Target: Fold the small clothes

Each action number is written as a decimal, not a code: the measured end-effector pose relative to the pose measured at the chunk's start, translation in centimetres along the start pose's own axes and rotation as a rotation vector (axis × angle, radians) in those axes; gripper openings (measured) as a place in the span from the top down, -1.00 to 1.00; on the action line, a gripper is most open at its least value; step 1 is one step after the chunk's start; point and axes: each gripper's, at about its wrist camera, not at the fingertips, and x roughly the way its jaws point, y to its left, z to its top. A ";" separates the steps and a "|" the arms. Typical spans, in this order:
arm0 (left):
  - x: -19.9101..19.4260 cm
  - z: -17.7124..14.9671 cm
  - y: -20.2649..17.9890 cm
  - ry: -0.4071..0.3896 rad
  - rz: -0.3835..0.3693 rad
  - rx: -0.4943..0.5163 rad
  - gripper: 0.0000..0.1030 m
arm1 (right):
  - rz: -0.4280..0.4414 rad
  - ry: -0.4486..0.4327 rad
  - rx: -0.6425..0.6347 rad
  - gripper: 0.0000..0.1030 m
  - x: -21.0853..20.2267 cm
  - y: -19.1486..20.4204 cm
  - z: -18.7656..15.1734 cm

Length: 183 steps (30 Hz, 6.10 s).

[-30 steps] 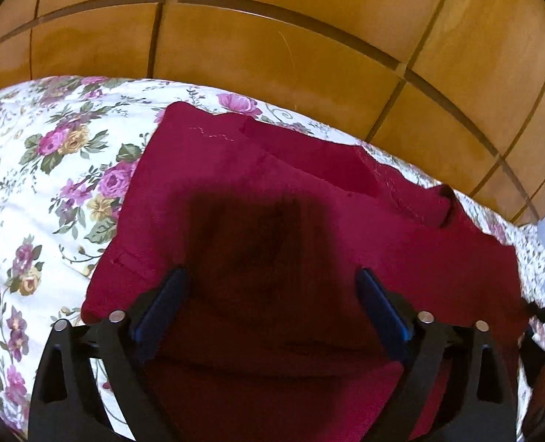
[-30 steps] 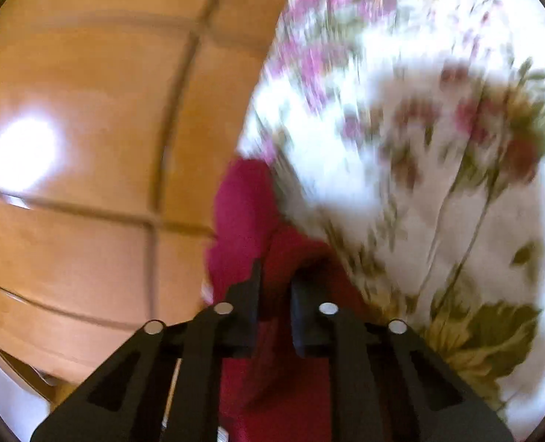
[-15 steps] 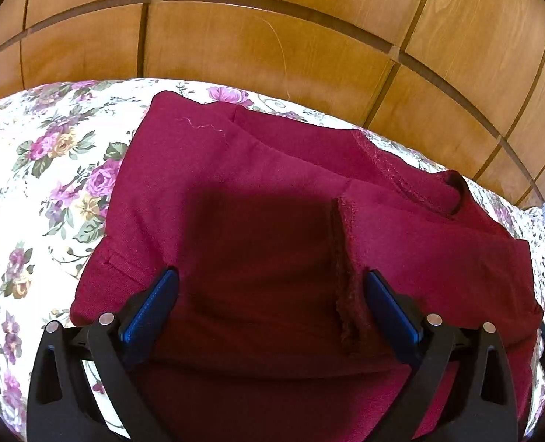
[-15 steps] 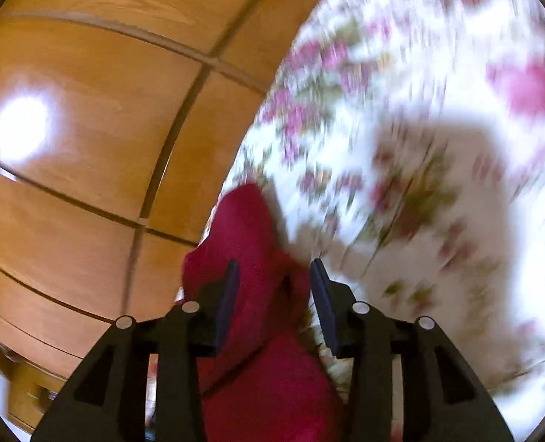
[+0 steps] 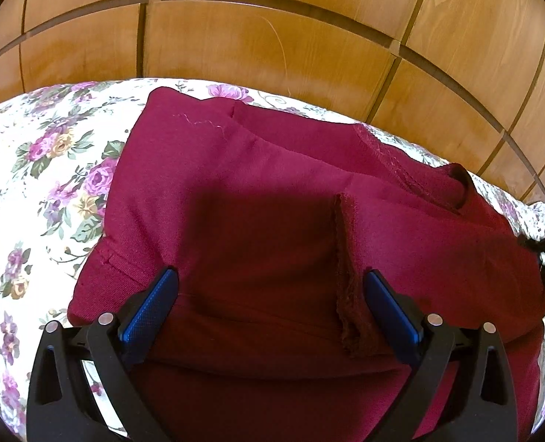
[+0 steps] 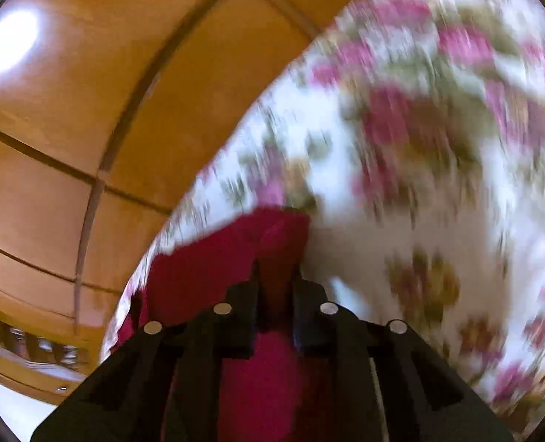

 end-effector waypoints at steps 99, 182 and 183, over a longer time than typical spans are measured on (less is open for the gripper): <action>-19.8 -19.9 7.4 0.253 -0.225 0.061 -0.55 | 0.151 0.267 -0.060 0.60 -32.3 -13.9 -37.3; -8.7 -0.8 5.7 0.116 -0.095 -0.092 0.96 | -0.084 -0.083 -0.217 0.87 -17.2 -1.4 -14.3; -8.9 -0.6 5.5 0.090 -0.078 -0.085 0.97 | -0.101 -0.115 -0.233 0.87 -17.4 -0.9 -14.0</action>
